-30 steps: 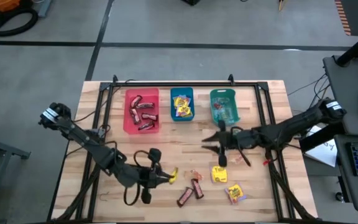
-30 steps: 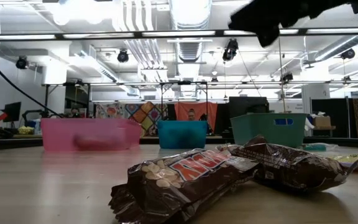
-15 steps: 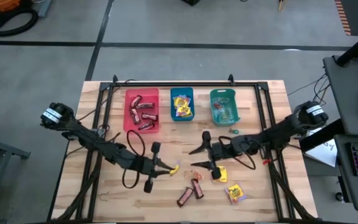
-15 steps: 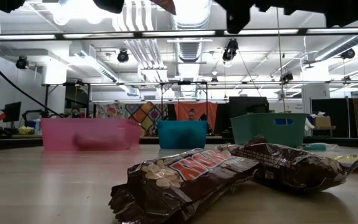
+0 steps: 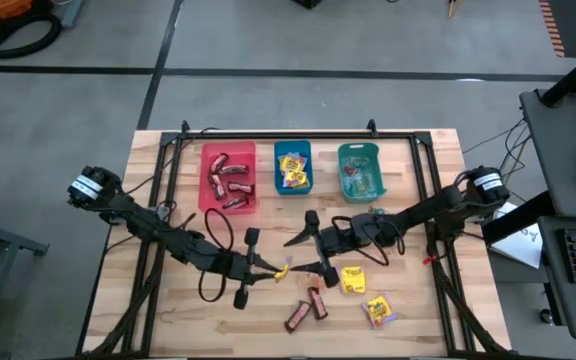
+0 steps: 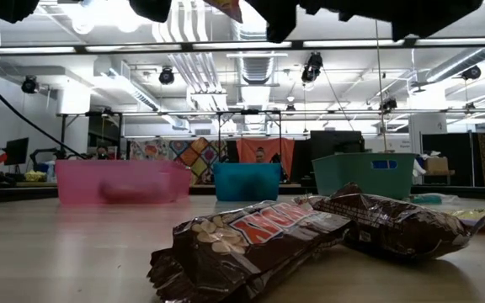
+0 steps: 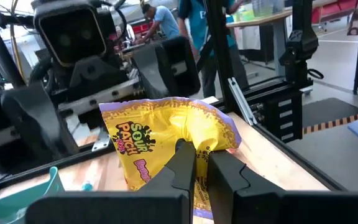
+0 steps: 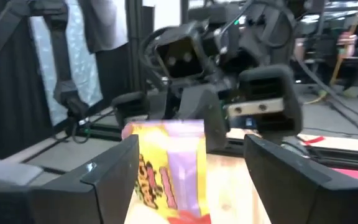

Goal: Sort candy
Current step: Put the yellow candy into the red bin

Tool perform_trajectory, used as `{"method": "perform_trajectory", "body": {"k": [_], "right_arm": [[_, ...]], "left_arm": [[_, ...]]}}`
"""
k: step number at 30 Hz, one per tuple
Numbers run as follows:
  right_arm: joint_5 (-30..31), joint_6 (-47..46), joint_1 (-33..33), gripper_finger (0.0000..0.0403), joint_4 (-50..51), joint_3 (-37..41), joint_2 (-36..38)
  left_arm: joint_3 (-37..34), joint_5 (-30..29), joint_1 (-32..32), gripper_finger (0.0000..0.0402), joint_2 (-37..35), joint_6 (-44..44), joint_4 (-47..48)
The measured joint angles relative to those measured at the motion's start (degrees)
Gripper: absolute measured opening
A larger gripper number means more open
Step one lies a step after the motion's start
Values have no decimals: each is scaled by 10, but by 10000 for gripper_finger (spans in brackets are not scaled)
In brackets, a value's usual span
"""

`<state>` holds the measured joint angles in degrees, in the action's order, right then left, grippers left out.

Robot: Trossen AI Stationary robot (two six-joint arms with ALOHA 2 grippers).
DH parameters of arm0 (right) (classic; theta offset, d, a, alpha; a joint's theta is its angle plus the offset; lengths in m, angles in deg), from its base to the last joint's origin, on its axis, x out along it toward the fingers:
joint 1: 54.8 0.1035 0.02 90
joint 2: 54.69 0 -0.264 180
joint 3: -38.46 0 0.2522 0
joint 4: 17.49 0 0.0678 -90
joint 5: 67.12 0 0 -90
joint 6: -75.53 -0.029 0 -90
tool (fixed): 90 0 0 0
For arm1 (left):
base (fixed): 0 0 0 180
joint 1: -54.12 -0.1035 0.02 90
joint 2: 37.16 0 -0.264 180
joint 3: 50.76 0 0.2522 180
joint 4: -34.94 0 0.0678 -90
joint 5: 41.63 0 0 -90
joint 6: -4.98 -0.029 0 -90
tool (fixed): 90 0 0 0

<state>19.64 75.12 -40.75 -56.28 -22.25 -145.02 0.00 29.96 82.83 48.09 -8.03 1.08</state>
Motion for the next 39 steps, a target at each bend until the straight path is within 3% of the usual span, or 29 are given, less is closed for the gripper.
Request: {"method": "perform_trajectory", "body": {"k": [9,15,21,28,32,39], "right_arm": [[-49,3,-6,220,0,-32,-39],[-67,10,-8,127,1,-36,-40],[-79,25,-8,21,14,-34,-33],[-71,24,-11,9,67,-34,-11],[-18,7,-22,9,157,-34,25],[187,-16,-66,9,330,-34,82]], "left_arm": [[5,0,-1,5,0,-3,0],[5,-1,-1,7,0,0,0],[5,-21,-2,33,0,23,1],[4,-77,-2,100,-9,53,37],[4,-106,-2,142,-32,94,119],[5,-139,-2,181,-90,224,314]]}}
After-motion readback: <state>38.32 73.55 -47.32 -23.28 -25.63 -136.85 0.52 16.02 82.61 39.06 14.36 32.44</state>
